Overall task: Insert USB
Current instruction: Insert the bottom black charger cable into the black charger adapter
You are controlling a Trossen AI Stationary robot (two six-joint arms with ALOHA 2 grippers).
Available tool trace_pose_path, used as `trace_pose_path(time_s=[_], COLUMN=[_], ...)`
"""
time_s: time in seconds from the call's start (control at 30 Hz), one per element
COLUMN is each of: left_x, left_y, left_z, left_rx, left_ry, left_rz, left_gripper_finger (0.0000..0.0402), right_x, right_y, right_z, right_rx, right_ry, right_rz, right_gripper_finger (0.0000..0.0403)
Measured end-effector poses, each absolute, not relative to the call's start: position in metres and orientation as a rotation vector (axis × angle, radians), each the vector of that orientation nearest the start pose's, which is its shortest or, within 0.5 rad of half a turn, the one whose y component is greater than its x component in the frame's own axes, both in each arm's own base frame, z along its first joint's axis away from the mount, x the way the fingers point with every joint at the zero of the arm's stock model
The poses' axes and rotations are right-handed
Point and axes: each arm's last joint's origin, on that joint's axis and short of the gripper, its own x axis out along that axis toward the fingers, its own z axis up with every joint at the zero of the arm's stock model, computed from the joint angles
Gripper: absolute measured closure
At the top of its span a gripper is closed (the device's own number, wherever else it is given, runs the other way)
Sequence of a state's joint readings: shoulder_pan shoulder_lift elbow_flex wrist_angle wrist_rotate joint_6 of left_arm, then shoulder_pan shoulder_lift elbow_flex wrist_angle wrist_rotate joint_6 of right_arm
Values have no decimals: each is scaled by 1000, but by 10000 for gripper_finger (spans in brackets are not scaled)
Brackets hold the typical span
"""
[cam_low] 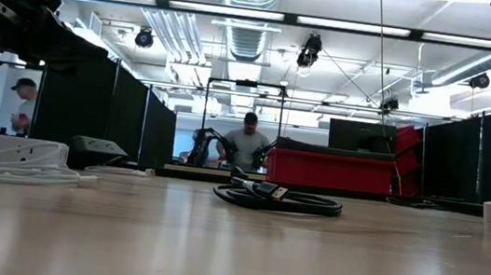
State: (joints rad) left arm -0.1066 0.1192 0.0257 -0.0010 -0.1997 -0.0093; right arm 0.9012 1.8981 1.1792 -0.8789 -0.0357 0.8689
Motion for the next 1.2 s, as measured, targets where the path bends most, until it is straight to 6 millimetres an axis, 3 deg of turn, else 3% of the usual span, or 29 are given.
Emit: trace_pose_path(time_s=[0.03,0.43,0.8,1.2], left_x=[103,103,103,103], left_y=[-5,-5,-5,-5], left_z=[163,163,163,163], left_rx=[5,5,5,59], left_ry=[94,93,93,96], left_rz=[94,93,93,91], left_gripper_finger=[402,402,402,402], right_x=[201,199,213,239], right_y=[256,236,230,207], right_z=[142,151,157,171], right_rx=[-36,-203,-316,-275], right_ry=[1608,1542,1480,1447], right_rz=[38,99,156,141], right_gripper_finger=[266,257,257,257])
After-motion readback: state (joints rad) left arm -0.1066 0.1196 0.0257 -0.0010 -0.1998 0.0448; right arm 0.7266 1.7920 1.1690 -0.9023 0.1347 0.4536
